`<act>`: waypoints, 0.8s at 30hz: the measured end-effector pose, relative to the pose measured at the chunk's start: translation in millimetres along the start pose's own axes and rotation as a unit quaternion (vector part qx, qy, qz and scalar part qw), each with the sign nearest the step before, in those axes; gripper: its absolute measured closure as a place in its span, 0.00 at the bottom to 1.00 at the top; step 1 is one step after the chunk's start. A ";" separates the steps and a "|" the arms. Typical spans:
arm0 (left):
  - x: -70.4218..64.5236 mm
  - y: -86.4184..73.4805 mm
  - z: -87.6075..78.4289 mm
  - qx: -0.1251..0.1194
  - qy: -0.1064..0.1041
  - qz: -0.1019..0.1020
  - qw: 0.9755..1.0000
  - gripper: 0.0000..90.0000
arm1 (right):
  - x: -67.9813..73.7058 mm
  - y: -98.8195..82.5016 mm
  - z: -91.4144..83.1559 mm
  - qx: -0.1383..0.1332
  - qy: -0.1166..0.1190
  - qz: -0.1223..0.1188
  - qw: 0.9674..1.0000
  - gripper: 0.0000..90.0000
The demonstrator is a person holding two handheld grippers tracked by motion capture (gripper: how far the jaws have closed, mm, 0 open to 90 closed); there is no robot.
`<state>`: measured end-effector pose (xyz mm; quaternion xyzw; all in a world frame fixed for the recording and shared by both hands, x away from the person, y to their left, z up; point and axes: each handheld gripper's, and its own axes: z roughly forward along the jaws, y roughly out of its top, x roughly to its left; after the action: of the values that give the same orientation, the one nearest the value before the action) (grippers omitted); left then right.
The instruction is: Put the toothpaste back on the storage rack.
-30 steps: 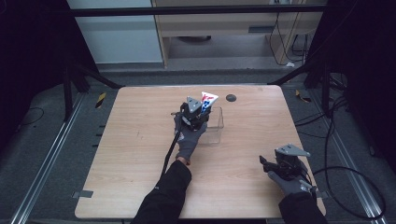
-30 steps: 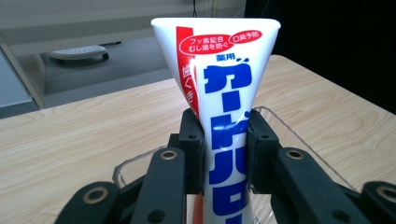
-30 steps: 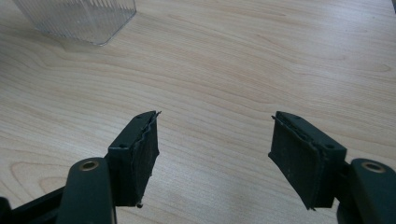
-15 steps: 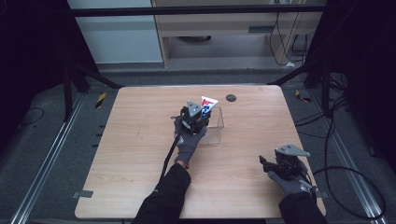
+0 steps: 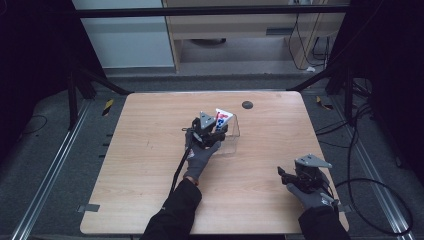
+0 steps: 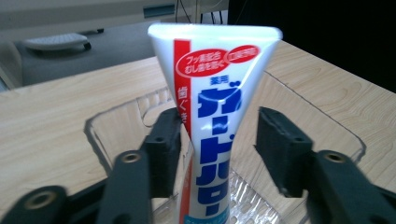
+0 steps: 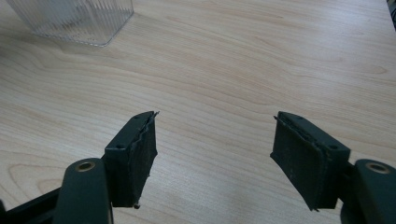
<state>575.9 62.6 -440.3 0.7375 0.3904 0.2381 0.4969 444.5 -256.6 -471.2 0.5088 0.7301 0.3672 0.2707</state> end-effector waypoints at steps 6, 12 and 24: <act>5.9 5.6 -23.3 0.000 -0.001 -0.007 1.000 0.40 | 0.0 -0.1 1.0 0.001 -0.004 -0.002 1.000 0.32; 11.4 6.0 -48.8 0.018 -0.004 0.025 1.000 0.39 | -0.9 0.0 -0.8 -0.002 -0.008 0.004 1.000 0.32; 38.1 -21.3 -109.9 0.042 -0.008 0.036 0.998 0.38 | -3.6 -3.0 -4.0 -0.008 -0.015 0.011 1.000 0.30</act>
<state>509.6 158.0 -418.0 0.7731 0.3694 0.2330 0.4600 440.9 -261.7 -471.2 0.5203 0.7170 0.3682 0.2820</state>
